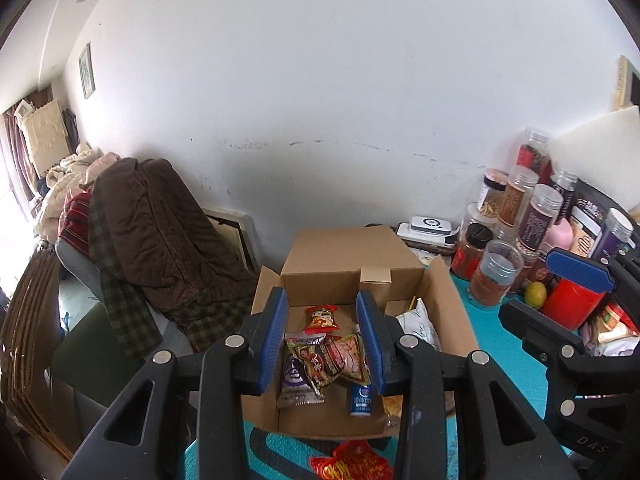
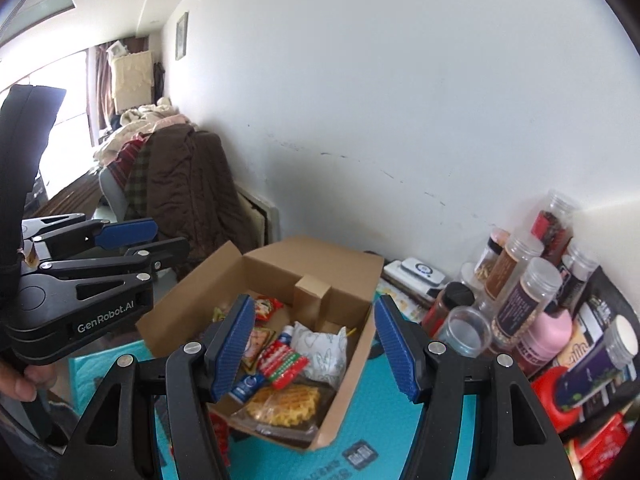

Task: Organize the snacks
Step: 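Withdraw both tools from the box toward the red snack bag on the mat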

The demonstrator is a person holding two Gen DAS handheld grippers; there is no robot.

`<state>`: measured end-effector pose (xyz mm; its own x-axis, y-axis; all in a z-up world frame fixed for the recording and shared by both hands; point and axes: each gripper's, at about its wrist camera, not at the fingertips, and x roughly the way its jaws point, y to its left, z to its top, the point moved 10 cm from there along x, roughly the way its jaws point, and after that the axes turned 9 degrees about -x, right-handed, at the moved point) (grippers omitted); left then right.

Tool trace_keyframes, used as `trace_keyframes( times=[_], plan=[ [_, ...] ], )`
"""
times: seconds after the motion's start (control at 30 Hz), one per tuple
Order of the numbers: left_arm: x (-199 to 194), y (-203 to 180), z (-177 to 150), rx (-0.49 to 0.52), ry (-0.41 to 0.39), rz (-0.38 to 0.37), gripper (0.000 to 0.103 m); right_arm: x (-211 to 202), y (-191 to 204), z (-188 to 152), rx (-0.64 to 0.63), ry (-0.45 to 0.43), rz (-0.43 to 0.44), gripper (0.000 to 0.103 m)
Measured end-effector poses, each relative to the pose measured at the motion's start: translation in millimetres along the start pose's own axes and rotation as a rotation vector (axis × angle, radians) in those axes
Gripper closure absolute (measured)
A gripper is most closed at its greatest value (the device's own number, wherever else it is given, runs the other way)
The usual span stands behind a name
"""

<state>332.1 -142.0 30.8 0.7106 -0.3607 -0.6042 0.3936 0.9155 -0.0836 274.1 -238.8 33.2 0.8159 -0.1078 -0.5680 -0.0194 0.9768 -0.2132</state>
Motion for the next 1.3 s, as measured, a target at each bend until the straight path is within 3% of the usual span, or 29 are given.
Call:
trace_keyframes(
  times=[0.53, 0.63, 0.7, 0.77, 0.83, 0.9, 1.3],
  plan=[
    [-85.9, -8.8, -37.7, 0.043, -0.074, -0.057, 0.067, -76.1, 37.7, -22.3, -0.037, -0.060, -0.017, 0.040],
    [-96.7, -8.9, -47.4, 0.049, -0.082, -0.062, 0.067, -85.4, 43.8, -29.1, -0.043, -0.067, -0.016, 0.031],
    [-101.7, -8.3, -52.9, 0.049, -0.081, -0.071, 0.063, -88.4, 46.2, -33.6, -0.042, -0.065, -0.015, 0.031],
    [-106.9, -7.0, -59.3, 0.046, -0.086, -0.079, 0.037, -91.5, 49.7, -39.9, -0.044, -0.062, -0.016, 0.031],
    [-113.6, -4.9, -63.2, 0.046, -0.118, -0.077, 0.025, -94.7, 52.5, -46.3, -0.042, -0.059, -0.018, 0.031],
    [-119.2, -2.9, -67.1, 0.059, -0.144, -0.065, 0.025, -97.2, 55.5, -52.4, -0.037, -0.057, -0.017, 0.029],
    [-110.5, 5.8, -115.8, 0.091, -0.080, -0.099, 0.025, -88.0, 75.5, -100.9, 0.012, 0.006, -0.006, 0.024]
  ],
)
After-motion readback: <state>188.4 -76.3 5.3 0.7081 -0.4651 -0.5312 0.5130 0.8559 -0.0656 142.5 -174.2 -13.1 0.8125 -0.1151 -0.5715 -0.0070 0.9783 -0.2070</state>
